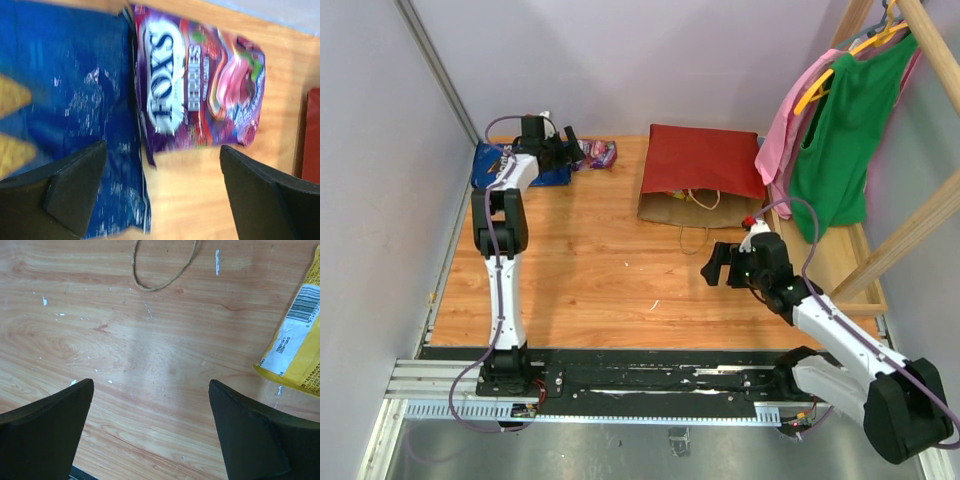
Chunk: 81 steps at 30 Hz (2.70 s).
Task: Take the snacks out of the paper bag
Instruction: Adjust the snack at the center of the board, then take out the snack from the paper bag.
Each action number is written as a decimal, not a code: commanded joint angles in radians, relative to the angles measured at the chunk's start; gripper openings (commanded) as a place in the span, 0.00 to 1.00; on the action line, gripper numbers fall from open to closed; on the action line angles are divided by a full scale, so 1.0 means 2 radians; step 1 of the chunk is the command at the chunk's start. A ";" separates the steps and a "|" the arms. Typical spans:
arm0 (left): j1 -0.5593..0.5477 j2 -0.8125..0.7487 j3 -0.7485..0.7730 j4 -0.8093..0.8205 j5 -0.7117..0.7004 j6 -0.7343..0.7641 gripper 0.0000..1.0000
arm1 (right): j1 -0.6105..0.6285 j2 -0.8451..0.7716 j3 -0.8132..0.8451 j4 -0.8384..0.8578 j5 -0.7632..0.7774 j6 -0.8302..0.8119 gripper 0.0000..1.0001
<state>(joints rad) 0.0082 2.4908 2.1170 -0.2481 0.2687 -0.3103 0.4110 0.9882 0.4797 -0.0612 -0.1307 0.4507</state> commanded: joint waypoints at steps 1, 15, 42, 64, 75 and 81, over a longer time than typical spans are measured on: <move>0.000 -0.131 -0.084 0.043 0.007 0.013 1.00 | 0.009 -0.038 -0.010 -0.005 0.011 0.012 1.00; -0.086 -0.543 -0.477 0.232 0.004 -0.007 1.00 | 0.037 -0.107 -0.028 0.006 0.075 0.013 0.94; -0.350 -0.450 -0.734 0.500 -0.005 -0.164 1.00 | 0.101 0.176 0.330 -0.089 0.221 -0.292 0.84; -0.410 -0.309 -0.595 0.494 -0.207 -0.091 0.97 | 0.088 0.278 0.467 -0.168 0.180 -0.309 0.07; -0.446 -0.192 -0.436 0.377 -0.404 0.064 0.90 | 0.076 0.268 0.487 -0.171 0.146 -0.300 0.09; -0.455 -0.136 -0.360 0.353 -0.463 0.156 0.91 | 0.066 0.262 0.485 -0.166 0.108 -0.287 0.10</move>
<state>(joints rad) -0.8841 2.1700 1.3170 0.4900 -0.5251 -0.1669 0.5537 1.5475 1.4242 -0.3943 0.1654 -0.1562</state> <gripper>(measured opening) 0.905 0.098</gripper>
